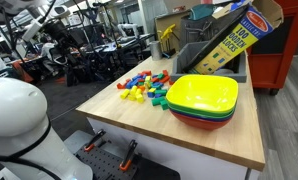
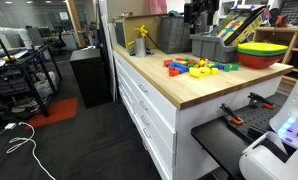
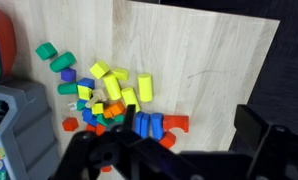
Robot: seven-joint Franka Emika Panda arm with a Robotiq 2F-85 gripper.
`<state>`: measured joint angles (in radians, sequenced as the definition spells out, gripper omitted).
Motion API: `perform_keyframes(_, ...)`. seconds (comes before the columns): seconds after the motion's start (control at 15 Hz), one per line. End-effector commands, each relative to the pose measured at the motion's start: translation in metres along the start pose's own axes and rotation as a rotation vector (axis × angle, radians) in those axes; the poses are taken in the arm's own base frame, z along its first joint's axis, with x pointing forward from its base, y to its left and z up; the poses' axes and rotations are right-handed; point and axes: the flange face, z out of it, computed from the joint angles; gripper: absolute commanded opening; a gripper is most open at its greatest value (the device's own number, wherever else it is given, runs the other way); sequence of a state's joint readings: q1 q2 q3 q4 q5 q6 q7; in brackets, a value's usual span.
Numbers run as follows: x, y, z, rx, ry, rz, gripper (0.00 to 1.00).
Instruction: Move two yellow objects forward
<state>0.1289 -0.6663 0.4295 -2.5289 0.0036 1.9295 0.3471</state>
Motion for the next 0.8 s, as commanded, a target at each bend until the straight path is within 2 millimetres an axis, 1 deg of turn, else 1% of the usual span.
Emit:
perform_keyframes(0.0,0.001,0.004,0.001,0.000,0.005,0.023,1.00)
perform_keyframes(0.2,0.007,0.012,0.005,0.013,0.013,0.071,1.00)
perform_keyframes(0.4,0.017,0.024,0.014,0.051,0.023,0.123,1.00)
perform_keyframes(0.53,0.028,0.033,0.022,0.078,0.039,0.150,1.00)
perform_keyframes(0.73,0.048,0.049,0.042,0.096,0.059,0.183,1.00)
